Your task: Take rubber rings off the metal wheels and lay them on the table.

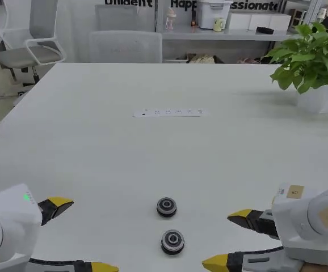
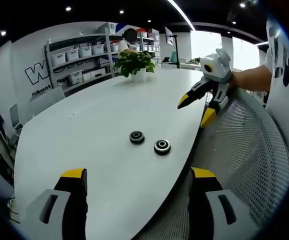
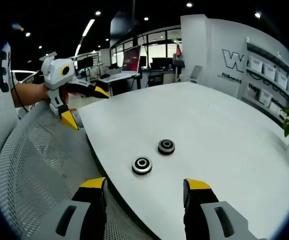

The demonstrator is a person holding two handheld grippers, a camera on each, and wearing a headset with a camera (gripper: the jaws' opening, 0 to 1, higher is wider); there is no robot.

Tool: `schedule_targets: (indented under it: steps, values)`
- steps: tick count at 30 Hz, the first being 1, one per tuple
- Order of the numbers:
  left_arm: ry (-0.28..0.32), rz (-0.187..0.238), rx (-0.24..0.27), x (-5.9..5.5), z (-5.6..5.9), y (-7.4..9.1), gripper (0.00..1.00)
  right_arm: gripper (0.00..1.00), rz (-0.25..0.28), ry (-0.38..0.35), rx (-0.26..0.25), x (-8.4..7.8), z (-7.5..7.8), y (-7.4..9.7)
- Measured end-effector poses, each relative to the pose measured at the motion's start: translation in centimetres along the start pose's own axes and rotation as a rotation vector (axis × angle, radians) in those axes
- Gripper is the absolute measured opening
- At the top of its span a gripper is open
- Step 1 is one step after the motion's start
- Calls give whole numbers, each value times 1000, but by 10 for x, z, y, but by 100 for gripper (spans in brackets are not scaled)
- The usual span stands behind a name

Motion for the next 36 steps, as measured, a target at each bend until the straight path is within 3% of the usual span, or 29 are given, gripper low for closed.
schedule_targets:
  steps: [36]
  values:
    - [-13, -12, 2, -1, 0, 1, 80, 59, -11, 2, 7, -2, 1, -1]
Point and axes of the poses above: the centre of the closed fingertips' face, and the gripper's own axes: y roughly backward along the fingers, z roughly to its right, x roughly out of its top, the point moved 6 cm from there along y, roughly backward along the fingers, and after that the axes turned 3 degrees about -y, right-handed, at the moved point
